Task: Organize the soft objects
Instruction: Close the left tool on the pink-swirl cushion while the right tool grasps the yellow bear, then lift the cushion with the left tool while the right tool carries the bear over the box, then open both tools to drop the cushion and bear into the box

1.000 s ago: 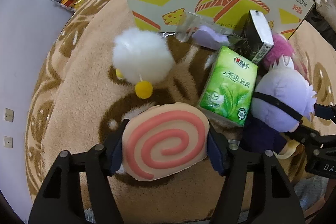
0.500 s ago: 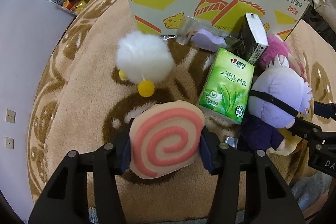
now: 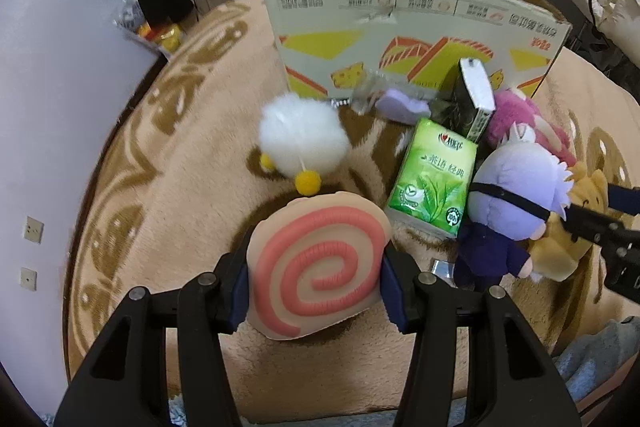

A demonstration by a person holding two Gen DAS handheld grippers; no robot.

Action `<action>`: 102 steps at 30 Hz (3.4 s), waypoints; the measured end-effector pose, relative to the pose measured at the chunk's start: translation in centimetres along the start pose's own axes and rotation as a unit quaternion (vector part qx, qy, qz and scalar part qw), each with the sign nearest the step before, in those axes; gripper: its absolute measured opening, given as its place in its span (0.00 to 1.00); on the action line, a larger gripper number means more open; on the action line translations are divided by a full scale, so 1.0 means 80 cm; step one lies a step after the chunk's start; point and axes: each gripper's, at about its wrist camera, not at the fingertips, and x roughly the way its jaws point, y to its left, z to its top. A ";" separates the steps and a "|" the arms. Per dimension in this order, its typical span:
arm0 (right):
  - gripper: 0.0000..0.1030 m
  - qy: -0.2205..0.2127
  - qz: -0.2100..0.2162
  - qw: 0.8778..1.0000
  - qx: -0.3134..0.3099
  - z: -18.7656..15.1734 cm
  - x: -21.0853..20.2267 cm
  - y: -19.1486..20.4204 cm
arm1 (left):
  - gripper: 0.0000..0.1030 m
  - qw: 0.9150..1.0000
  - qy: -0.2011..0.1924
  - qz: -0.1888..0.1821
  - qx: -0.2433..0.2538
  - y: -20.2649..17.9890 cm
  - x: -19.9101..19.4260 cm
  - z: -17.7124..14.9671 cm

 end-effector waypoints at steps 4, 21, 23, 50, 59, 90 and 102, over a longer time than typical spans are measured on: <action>0.61 -0.031 -0.004 1.000 0.005 0.001 -0.019 0.002 | 0.51 1.000 -0.017 0.003 -0.003 0.005 -0.014 -0.001; 0.61 -0.251 -0.025 0.967 -0.019 -0.025 -0.137 0.021 | 0.52 0.978 -0.208 0.014 -0.013 0.018 -0.125 -0.017; 0.61 -0.259 -0.027 0.965 -0.023 -0.025 -0.140 0.023 | 0.52 0.974 -0.227 0.015 -0.012 0.018 -0.134 -0.018; 0.62 -0.378 -0.038 0.925 -0.018 0.019 -0.179 0.038 | 0.54 0.950 -0.309 0.035 -0.004 0.010 -0.174 0.017; 0.63 -0.398 -0.011 0.917 -0.009 0.064 -0.169 0.032 | 0.55 0.949 -0.311 0.047 -0.012 0.021 -0.174 0.068; 0.67 -0.343 0.066 0.937 0.017 0.159 -0.088 0.014 | 0.59 0.959 -0.285 0.001 -0.001 0.025 -0.077 0.184; 0.69 -0.304 0.068 0.950 0.025 0.159 -0.047 0.004 | 0.64 0.972 -0.235 -0.020 0.010 0.015 -0.032 0.185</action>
